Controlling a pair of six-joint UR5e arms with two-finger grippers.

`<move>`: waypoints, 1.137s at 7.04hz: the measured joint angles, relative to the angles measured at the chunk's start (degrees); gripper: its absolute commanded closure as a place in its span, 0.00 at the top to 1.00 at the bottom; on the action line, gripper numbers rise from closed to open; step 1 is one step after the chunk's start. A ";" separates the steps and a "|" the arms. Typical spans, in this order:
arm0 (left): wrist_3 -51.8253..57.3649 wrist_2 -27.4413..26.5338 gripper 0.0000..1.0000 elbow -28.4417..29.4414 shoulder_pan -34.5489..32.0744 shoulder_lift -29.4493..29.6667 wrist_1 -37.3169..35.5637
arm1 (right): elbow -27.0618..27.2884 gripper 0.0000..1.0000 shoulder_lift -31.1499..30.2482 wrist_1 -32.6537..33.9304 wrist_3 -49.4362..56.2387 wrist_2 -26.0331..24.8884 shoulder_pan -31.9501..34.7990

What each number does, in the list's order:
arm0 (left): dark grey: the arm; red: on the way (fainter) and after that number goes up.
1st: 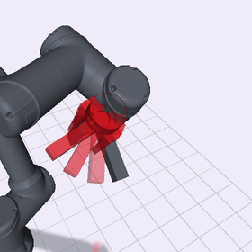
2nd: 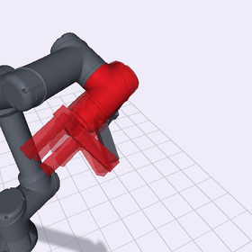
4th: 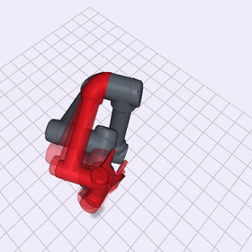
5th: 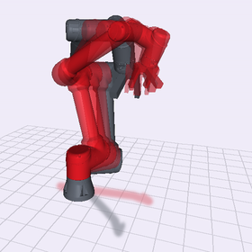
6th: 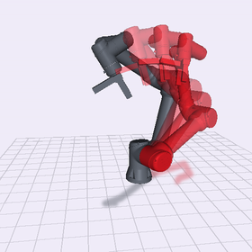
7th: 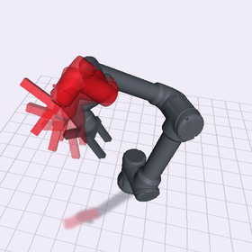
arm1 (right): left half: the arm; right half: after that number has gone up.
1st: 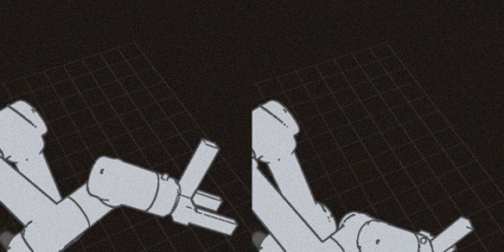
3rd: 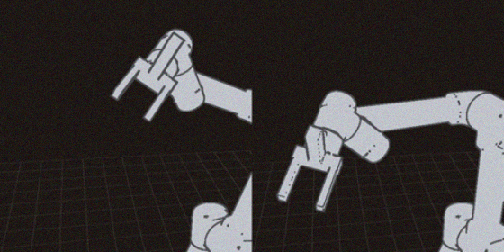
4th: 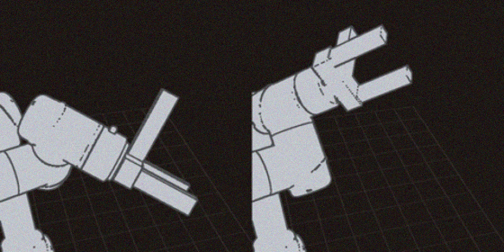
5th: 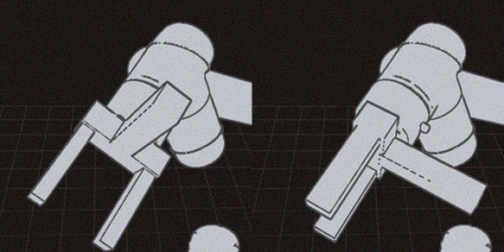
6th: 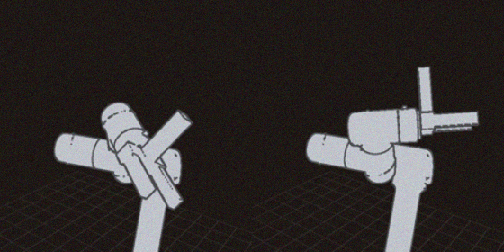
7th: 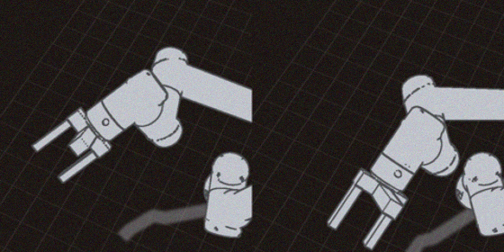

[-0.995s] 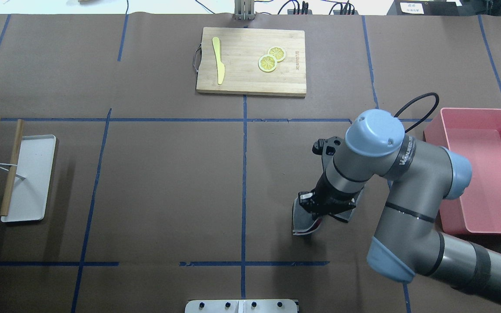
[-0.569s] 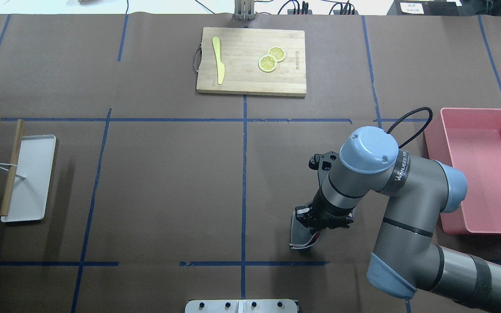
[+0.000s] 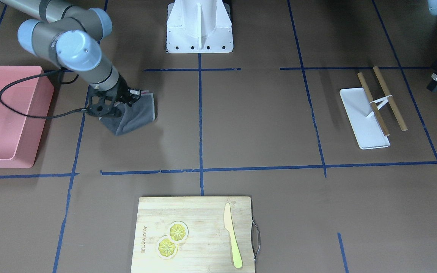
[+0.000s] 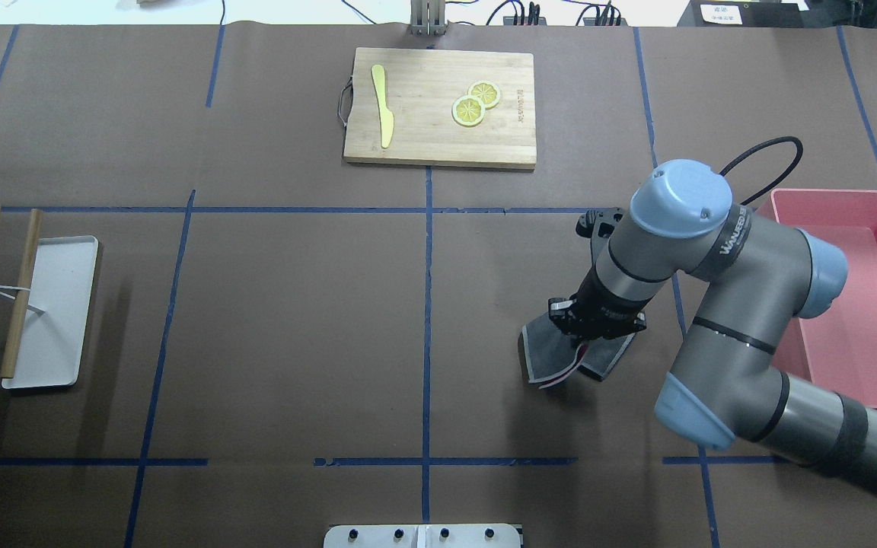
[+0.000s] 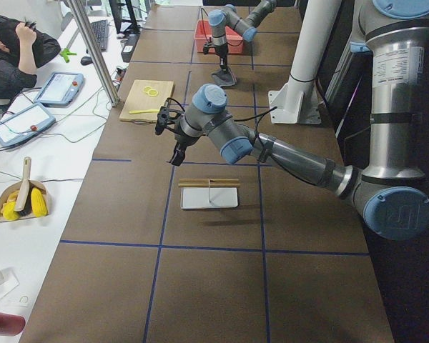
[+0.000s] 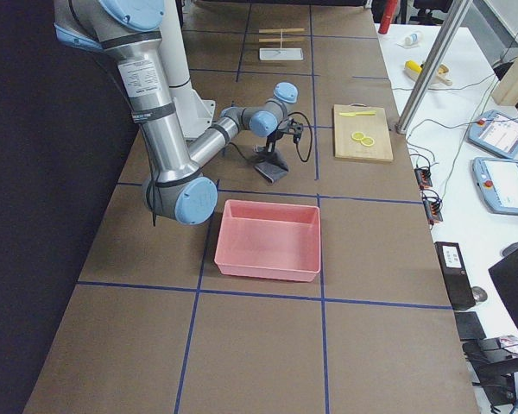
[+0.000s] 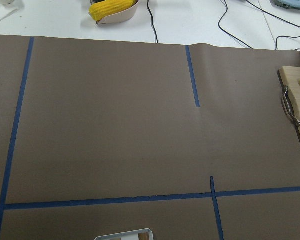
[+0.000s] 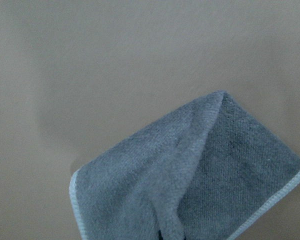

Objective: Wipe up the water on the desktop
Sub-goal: 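Wipe the towel across the table surface with the right gripper, then lift the towel and drop it into the pink bin with the right gripper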

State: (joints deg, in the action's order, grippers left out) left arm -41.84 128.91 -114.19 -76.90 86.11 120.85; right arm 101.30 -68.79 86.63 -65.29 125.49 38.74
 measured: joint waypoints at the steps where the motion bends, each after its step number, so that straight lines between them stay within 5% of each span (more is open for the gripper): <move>1: 0.00 0.02 1.00 -0.21 -0.03 -0.10 0.00 | -1.50 0.00 -0.03 -0.07 3.21 0.31 3.07; 5: -0.02 0.03 1.00 -0.53 -0.09 -0.86 0.08 | -2.82 0.00 1.26 -0.13 7.98 3.35 12.96; 8: 0.02 0.03 1.00 0.10 -0.09 -1.19 0.16 | 8.10 0.00 1.01 5.59 8.02 7.09 21.18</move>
State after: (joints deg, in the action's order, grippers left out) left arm -41.81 128.93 -114.09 -76.99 84.93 121.01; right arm 109.40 -67.78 92.22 -57.28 132.58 59.92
